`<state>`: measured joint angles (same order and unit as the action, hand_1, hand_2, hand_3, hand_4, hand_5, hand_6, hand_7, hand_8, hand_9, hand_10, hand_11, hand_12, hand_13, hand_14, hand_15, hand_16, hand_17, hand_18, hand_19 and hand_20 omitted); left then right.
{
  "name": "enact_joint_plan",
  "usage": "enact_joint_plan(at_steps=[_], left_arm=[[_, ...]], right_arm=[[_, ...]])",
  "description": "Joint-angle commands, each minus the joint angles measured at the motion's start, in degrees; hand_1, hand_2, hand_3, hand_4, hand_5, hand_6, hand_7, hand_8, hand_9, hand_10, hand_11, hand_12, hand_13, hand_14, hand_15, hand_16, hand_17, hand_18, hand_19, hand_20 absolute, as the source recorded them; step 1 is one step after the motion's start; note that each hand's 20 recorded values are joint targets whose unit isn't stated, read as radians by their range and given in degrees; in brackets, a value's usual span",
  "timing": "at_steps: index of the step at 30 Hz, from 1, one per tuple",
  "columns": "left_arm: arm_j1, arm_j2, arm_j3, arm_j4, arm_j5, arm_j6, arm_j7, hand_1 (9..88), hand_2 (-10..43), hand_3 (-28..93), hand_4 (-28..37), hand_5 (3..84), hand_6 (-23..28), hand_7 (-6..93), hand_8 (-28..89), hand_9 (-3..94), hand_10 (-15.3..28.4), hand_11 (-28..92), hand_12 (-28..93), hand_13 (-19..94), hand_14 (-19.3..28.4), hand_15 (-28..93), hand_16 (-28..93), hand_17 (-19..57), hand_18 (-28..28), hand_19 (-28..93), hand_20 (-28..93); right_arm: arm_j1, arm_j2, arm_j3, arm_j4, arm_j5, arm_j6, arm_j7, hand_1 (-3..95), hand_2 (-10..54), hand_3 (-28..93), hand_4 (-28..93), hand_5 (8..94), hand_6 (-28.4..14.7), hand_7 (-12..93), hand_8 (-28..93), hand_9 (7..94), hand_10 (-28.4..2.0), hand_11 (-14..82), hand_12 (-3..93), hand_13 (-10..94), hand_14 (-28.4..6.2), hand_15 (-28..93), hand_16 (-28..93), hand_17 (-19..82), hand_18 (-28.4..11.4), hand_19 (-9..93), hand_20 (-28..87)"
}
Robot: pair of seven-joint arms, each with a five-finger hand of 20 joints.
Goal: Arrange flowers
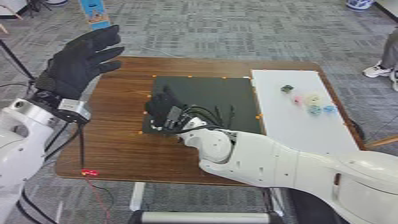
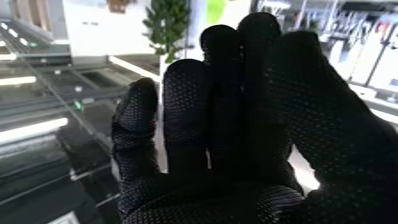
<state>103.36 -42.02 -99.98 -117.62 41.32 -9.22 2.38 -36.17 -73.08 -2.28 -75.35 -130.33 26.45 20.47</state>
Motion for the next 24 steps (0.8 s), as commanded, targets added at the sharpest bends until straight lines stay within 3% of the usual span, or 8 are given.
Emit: enact_joint_plan(at_steps=[1,6,8,10,15,17,21,24], left_arm=[[-0.22,-0.51,-0.11,0.02,-0.32,-0.55,-0.32,21.4,-7.2,67,-28.3,23.6,2.3,17.3,-9,19.3,9.9,16,16,17,12.7,15,5,-13.5,22.0,38,7],[1.02,-0.98,-1.13,-0.46,-0.3,-0.47,-0.35,21.3,-7.3,67,-28.3,23.6,2.3,17.2,-9,19.3,9.8,16,16,17,12.6,15,5,-13.5,22.0,39,7],[1.3,-1.44,-1.41,-0.54,-0.2,-0.6,-0.47,21.4,-7.2,67,-28.3,23.6,2.3,17.2,-9,19.3,9.8,16,16,17,12.7,15,5,-13.5,22.0,39,7],[2.52,-2.02,-2.29,-0.9,-0.18,-0.54,-0.31,21.4,-7.2,67,-28.3,23.6,2.3,17.2,-9,19.3,9.8,16,16,17,12.7,15,4,-13.5,22.0,39,7],[6.79,-4.29,-4.82,-2.12,-0.33,-0.32,-0.13,21.3,-7.7,67,-28.3,23.6,2.3,17.2,-9,19.3,9.9,16,16,17,12.6,15,5,-13.5,22.3,39,7],[8.37,-5.48,-5.54,-2.66,-0.45,-0.24,-0.51,21.6,-8.5,66,-28.3,23.5,2.3,17.1,-9,19.2,9.8,16,16,17,12.6,14,5,-13.3,22.6,39,7],[11.55,-7.6,-6.58,-3.76,-0.14,-0.08,0.56,22.4,-9.3,64,-28.3,23.5,2.3,17.0,-9,19.1,9.8,16,16,17,12.6,14,5,-13.3,22.9,39,7],[14.29,-9.16,-7.76,-4.58,-0.15,0.06,0.31,23.2,-9.5,62,-28.3,23.3,2.3,16.9,-9,19.1,9.7,15,16,17,12.6,14,5,-13.3,23.1,39,6]], right_arm=[[0.76,-0.57,0.13,0.28,-0.63,1.51,0.11,49.9,-9.5,79,-28,65.2,6.0,51,1,66.8,-5.9,29.0,51.9,51,-5.9,71,45,21,-17.9,76,56],[-0.55,1.06,2.9,-2.07,-1.86,-0.74,0.12,45.8,-9.5,79,-28,58.2,4.7,45,-6,63.3,-6.6,28.9,50.1,51,-7.1,73,42,21,-17.9,76,56],[-2.2,2.96,5.93,-4.19,-1.56,-3.14,0.21,42.0,-9.5,81,-28,54.2,4.6,38,-11,60.8,-7.2,34.3,44.7,48,-8.4,76,35,20,-17.9,76,56],[-3.92,5.39,8.32,-5.53,-1.66,-1.62,1.19,35.6,-9.5,86,-28,48.5,2.4,34,-17,49.1,-9.3,40.7,31.7,43,-9.7,76,31,18,-18.3,76,55],[-11.37,15.05,17.16,-11.83,0.25,2.26,3.32,28.7,-9.5,82,-28,39.0,-2.2,30,-15,36.4,-12.1,38.1,27.4,36,-11.5,75,27,16,-19.1,75,55],[-15.71,18.97,22.4,-14.15,0.32,3.07,4.34,32.1,-9.5,74,-28,37.3,-3.0,29,-14,34.9,-12.7,37.7,27.4,35,-11.7,75,27,16,-19.2,75,55],[-23.91,26.08,32.94,-18.32,2.35,3.35,5.7,43.3,-9.5,50,-28,35.8,-3.9,28,-13,34.4,-13.3,37.4,27.7,35,-12.7,76,26,16,-19.5,76,55],[-29.27,29.72,40.67,-19.48,2.3,1.82,6.97,45.1,-9.5,40,-28,35.8,-4.2,27,-13,34.8,-13.8,36.3,27.5,34,-13.3,76,26,16,-20.1,75,56]])
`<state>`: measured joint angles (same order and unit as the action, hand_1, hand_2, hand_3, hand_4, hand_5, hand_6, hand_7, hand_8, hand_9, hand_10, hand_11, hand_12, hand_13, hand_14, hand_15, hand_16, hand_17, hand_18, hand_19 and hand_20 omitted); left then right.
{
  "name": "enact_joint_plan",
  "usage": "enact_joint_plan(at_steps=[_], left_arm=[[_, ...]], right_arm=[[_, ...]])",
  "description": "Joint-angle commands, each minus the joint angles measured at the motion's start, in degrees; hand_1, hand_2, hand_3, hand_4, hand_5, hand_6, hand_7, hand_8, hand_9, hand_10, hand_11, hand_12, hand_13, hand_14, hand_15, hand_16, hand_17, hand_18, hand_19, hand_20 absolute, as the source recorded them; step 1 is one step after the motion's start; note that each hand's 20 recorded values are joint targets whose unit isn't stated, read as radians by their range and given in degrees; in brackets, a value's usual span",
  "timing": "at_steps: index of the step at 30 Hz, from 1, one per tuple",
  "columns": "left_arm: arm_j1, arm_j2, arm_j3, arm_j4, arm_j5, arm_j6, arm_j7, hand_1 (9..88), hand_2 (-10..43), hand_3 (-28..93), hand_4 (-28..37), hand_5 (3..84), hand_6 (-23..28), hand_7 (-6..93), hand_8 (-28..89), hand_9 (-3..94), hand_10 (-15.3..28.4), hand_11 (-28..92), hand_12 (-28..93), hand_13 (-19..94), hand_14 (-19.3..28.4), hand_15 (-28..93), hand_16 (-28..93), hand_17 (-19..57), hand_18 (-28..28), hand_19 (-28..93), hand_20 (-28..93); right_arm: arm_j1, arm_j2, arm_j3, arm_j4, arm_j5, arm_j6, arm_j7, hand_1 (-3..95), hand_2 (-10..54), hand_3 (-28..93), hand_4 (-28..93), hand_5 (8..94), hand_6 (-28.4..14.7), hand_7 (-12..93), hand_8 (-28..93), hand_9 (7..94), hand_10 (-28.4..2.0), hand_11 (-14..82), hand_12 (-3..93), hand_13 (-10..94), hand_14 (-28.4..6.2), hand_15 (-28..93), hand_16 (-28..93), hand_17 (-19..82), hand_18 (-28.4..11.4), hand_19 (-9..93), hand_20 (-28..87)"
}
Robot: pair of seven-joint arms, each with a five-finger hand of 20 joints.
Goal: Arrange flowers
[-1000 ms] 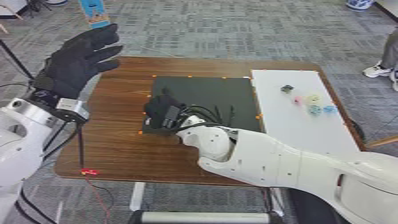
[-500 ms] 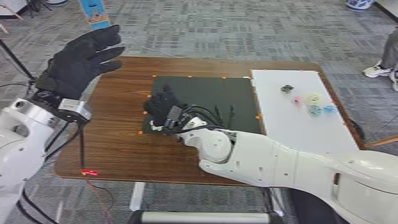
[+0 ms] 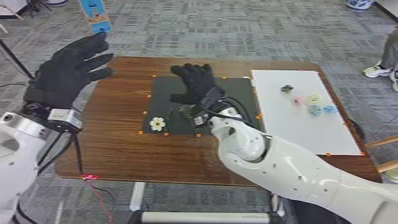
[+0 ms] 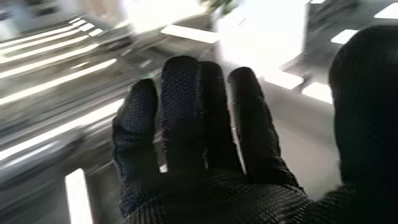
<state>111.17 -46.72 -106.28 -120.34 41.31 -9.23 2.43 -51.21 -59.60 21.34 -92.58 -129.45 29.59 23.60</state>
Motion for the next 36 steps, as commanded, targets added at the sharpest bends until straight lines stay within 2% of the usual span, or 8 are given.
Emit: enact_joint_plan(at_steps=[1,4,5,10,13,21,27,36], left_arm=[[7.32,-4.94,-1.89,-2.13,0.04,0.2,0.19,23.2,-9.5,62,-28.3,23.4,2.3,16.9,-9,19.1,9.8,15,16,17,12.6,14,5,-13.3,23.1,39,6],[10.03,-6.13,-3.4,-3.21,0.26,1.01,0.79,23.0,-9.5,62,-28.3,23.3,2.3,16.8,-9,19.1,9.7,15,16,17,12.6,14,5,-13.3,23.0,39,6],[10.67,-6.5,-3.8,-3.49,0.32,1.13,0.75,23.2,-9.5,61,-28.3,23.2,2.2,16.8,-9,19.1,9.7,15,16,17,12.6,14,5,-13.3,23.0,39,6],[11.99,-7.19,-4.2,-3.88,0.19,1.65,0.91,23.3,-9.5,62,-28.3,23.1,2.2,16.8,-9,19.1,9.7,15,16,17,12.6,14,5,-13.2,22.9,39,6],[13.31,-7.8,-4.75,-4.33,0.01,2.5,1.27,22.9,-9.5,62,-28.3,23.2,2.2,16.9,-9,19.2,9.8,15,16,17,12.6,14,5,-13.1,22.6,39,7],[15.99,-8.88,-5.9,-4.97,-0.44,3.23,1.31,21.8,-9.5,64,-28.3,23.4,2.4,17.1,-9,19.5,9.9,16,16,17,12.6,15,5,-12.9,22.2,39,7],[16.21,-9.24,-5.97,-4.96,-0.47,3.2,1.1,20.9,-9.4,65,-28.3,23.4,2.3,17.1,-9,19.6,10.0,16,16,17,12.6,15,5,-12.9,22.2,39,7],[15.5,-8.73,-5.78,-4.96,-0.47,2.57,0.58,20.6,-9.2,66,-28.3,23.4,2.3,17.1,-9,19.7,9.9,16,16,17,12.7,15,5,-13.0,22.2,39,7]], right_arm=[[-15.83,17.45,19.44,-2.83,1.66,-2.83,4.5,44.6,-9.5,40,-28,35.6,-4.5,26,-13,35.0,-14.0,35.2,27.5,34,-13.4,75,27,16,-20.2,75,56],[-17.02,20.13,22.49,-1.89,2.88,-3.89,6.02,42.4,-9.5,41,-28,34.3,-5.9,22,-10,33.7,-14.4,32.3,27.7,32,-13.9,75,27,14,-20.7,74,56],[-17.58,21.13,23.5,-1.89,2.46,-5.32,7.04,38.8,-9.5,48,-28,33.9,-6.2,21,-10,33.3,-14.5,31.3,27.9,31,-13.9,74,27,14,-20.8,73,56],[-22.22,27.4,27.56,-2.11,0.36,-7.41,11.43,26.5,-9.5,73,-28,33.5,-6.7,19,-9,33.1,-14.4,28.0,26.9,30,-13.7,74,27,14,-20.8,72,56],[-25.16,29.77,29.37,-1.26,-1.73,-7.63,13.58,24.6,-9.5,78,-28,35.2,-5.4,21,-10,34.6,-13.8,27.5,26.1,30,-13.5,73,26,14,-20.8,72,56],[-31.44,31.57,33.73,-1.01,-2.73,-9.5,14.94,26.0,-9.5,79,-28,39.7,-3.6,25,-12,37.9,-13.3,29.8,26.4,32,-13.3,73,26,14,-20.8,72,56],[-30.54,29.4,32.63,0.04,-1.56,-11.01,14.8,27.9,-9.5,76,-28,42.6,-2.8,25,-13,42.1,-11.9,32.2,26.1,35,-13.0,73,26,14,-20.7,72,56],[-27.26,27.12,28.27,1.6,-2.03,-11.01,14.67,29.6,-9.5,73,-28,46.9,-1.7,25,-13,51.3,-10.4,31.4,23.9,40,-11.9,71,27,15,-20.6,73,56]])
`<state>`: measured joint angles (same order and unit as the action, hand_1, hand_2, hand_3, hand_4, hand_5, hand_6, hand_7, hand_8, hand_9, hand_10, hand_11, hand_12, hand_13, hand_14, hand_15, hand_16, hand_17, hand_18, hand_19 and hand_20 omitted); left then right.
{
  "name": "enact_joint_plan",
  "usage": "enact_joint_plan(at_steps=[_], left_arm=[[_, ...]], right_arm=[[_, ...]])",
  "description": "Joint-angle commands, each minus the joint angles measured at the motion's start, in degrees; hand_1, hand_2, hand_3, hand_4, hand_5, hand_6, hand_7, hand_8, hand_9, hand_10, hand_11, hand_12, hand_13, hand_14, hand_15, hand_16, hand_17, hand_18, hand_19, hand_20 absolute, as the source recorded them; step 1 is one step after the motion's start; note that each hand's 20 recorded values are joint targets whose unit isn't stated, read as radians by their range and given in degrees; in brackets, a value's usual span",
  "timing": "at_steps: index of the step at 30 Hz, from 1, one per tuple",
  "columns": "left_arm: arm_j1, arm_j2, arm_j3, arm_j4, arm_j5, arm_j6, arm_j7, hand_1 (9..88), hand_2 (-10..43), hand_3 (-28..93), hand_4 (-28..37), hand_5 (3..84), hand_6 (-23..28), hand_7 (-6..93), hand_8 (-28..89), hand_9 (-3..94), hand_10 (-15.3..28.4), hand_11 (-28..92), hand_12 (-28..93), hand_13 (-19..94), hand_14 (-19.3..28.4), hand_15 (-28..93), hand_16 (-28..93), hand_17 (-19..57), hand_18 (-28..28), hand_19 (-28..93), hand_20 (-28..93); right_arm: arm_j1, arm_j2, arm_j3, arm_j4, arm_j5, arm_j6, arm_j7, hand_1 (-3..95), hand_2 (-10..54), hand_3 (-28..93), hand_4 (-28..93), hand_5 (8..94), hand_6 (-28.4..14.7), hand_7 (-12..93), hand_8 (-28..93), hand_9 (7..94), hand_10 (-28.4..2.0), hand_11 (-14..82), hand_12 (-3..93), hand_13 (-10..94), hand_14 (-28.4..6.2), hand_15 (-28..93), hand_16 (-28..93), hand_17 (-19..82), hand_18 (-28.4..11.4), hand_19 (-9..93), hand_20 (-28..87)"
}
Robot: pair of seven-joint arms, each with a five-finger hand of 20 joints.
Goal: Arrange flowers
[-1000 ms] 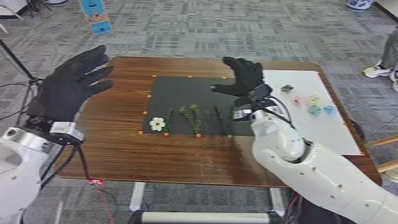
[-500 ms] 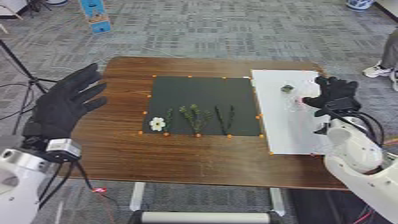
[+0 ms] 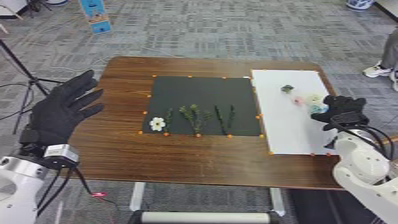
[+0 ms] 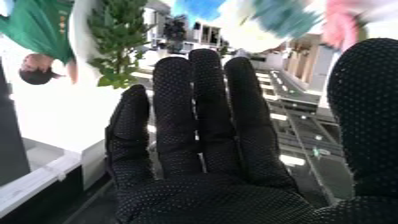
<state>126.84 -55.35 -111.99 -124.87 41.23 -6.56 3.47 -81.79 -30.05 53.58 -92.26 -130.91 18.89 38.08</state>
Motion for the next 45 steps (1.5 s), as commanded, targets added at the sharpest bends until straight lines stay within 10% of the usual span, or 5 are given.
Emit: enact_joint_plan(at_steps=[1,19,26,33,45], left_arm=[[-0.15,-0.14,-0.11,-0.41,-0.35,-0.19,-0.53,20.7,-9.2,66,-28.3,23.3,2.3,17.1,-9,19.7,9.9,16,16,17,12.6,15,4,-13.0,22.2,39,7],[0.26,-0.06,-0.92,-0.79,-0.29,0.16,-0.9,21.0,-8.2,66,-28.3,23.6,2.4,17.1,-9,19.8,9.9,16,15,18,12.7,15,4,-13.0,22.2,39,7],[0.51,0.04,-1.33,-1.05,-0.29,0.67,-1.0,21.1,-8.0,66,-28.3,23.7,2.5,17.1,-9,19.8,9.9,16,15,18,12.6,15,4,-13.1,22.2,39,7],[-0.03,0.13,-0.99,-0.85,-0.36,0.9,-0.99,21.0,-7.7,66,-28.3,23.7,2.4,17.1,-9,19.8,9.9,16,15,18,12.7,15,4,-13.1,22.2,39,7],[-0.16,0.12,-1.36,-1.01,-0.31,1.2,-0.64,20.8,-7.0,67,-28.3,23.7,2.4,17.2,-9,19.8,10.0,16,15,18,12.7,15,4,-13.2,22.2,39,7]], right_arm=[[3.95,-2.6,-4.75,1.79,-0.81,-0.39,0.14,29.7,-9.5,73,-28,47.3,-1.6,25,-13,51.7,-10.1,31.6,23.9,40,-11.8,71,27,15,-20.6,73,56],[12.96,-2.72,-15.04,10.09,-2.94,-1.73,2.13,37.3,-9.5,84,-28,55.6,2.7,36,-14,59.0,-8.4,38.6,25.6,49,-9.1,71,28,19,-19.2,75,55],[13.85,-2.65,-14.96,8.85,-1.84,-7.51,1.35,45.8,-9.5,78,-28,57.9,3.4,49,0,68.2,-6.4,27.7,47.5,53,-7.7,69,38,21,-19.2,76,55],[15.16,-3.44,-14.51,8.84,0.01,-13.57,0.35,34.5,-9.5,85,-28,54.9,2.1,37,-17,56.2,-9.0,39.9,28.9,48,-10.0,72,31,18,-19.6,75,56],[14.81,-3.47,-14.88,7.67,-2.93,-2.46,-2.42,50.9,-9.5,80,-28,66.9,3.5,51,1,73.5,-6.0,31.9,52.4,58,-7.0,70,45,25,-20.2,80,57]])
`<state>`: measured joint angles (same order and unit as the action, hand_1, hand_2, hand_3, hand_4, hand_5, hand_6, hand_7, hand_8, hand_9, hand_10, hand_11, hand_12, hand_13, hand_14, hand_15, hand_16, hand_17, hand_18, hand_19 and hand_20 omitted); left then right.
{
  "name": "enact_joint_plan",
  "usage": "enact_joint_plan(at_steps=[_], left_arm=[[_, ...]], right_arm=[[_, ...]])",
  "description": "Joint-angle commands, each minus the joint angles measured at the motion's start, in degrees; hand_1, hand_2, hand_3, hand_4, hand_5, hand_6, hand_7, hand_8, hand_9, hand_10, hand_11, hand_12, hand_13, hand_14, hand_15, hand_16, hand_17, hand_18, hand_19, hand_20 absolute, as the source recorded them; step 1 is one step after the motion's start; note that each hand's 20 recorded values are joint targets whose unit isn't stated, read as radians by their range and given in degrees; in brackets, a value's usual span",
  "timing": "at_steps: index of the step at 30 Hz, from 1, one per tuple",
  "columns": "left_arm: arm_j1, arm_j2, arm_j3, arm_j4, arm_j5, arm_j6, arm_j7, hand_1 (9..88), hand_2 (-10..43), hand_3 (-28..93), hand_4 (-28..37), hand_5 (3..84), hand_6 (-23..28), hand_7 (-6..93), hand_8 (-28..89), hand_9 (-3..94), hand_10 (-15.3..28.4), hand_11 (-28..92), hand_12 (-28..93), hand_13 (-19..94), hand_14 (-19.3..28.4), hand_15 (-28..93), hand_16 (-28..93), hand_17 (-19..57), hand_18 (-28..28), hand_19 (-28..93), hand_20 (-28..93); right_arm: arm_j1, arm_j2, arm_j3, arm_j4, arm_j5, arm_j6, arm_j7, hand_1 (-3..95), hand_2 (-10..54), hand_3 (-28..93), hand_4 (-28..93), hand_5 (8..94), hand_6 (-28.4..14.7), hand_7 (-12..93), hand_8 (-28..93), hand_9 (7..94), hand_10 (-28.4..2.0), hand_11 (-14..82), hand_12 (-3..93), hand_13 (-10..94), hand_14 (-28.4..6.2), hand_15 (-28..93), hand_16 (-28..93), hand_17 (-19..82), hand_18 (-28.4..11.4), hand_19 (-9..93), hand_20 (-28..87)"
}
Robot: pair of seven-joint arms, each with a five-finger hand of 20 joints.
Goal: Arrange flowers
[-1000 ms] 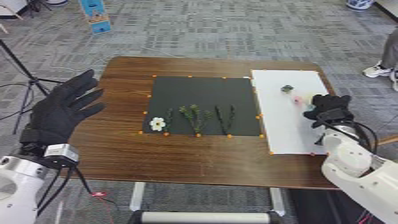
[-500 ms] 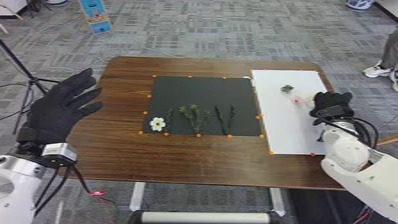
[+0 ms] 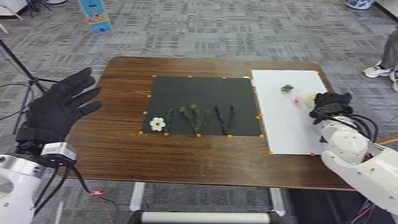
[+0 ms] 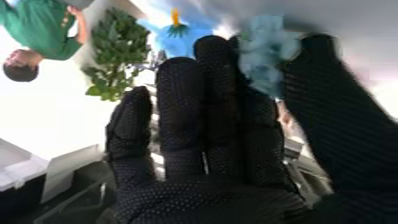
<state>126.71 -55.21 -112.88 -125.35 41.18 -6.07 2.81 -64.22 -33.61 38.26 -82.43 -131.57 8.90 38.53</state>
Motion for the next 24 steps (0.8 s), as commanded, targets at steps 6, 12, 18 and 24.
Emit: enact_joint_plan(at_steps=[6,12,18,24], left_arm=[[-0.56,0.4,-0.51,-0.39,-0.23,0.48,0.24,20.5,-7.1,67,-28.3,23.8,2.4,17.2,-9,19.9,10.0,16,15,18,12.7,15,4,-13.1,22.3,39,7],[-1.08,0.92,0.84,-0.05,-0.44,0.43,-0.1,20.7,-7.6,67,-28.3,23.7,2.5,17.0,-9,19.8,10.0,16,15,17,12.8,15,4,-13.1,22.5,39,7],[-3.97,2.61,2.74,1.13,-0.48,0.01,-0.77,20.9,-7.9,67,-28.3,23.8,2.5,16.8,-9,19.8,9.9,16,15,17,12.8,15,4,-13.1,22.4,39,7],[-8.29,4.73,5.8,2.57,-0.69,-0.99,-1.46,20.8,-7.9,67,-28.3,23.7,2.5,16.8,-9,19.8,9.9,16,16,17,12.7,15,4,-13.0,22.4,39,7]], right_arm=[[4.91,-0.8,-3.72,-8.35,-1.78,14.08,-8.43,49.9,-9.5,83,-28,69.5,3.1,50,0,75.6,-6.0,33.1,52.8,59,-7.1,71,46,26,-20.5,81,58],[20.31,-8.3,-16.46,-8.19,3.11,15.07,-17.4,49.6,-9.5,83,-28,69.7,3.1,50,1,75.8,-6.0,32.7,53.4,59,-7.2,71,46,26,-20.3,81,58],[27.21,-19.24,-25.2,-1.46,6.6,14.86,-22.97,49.6,-9.5,83,-28,69.6,3.4,50,1,75.8,-5.7,32.4,53.5,59,-6.9,71,46,26,-20.2,81,58],[28.79,-23.26,-30.7,0.6,7.38,13.83,-21.72,49.8,-9.5,82,-28,69.8,3.8,50,-1,76.0,-5.6,32.1,52.9,59,-6.7,71,46,26,-20.1,81,58]])
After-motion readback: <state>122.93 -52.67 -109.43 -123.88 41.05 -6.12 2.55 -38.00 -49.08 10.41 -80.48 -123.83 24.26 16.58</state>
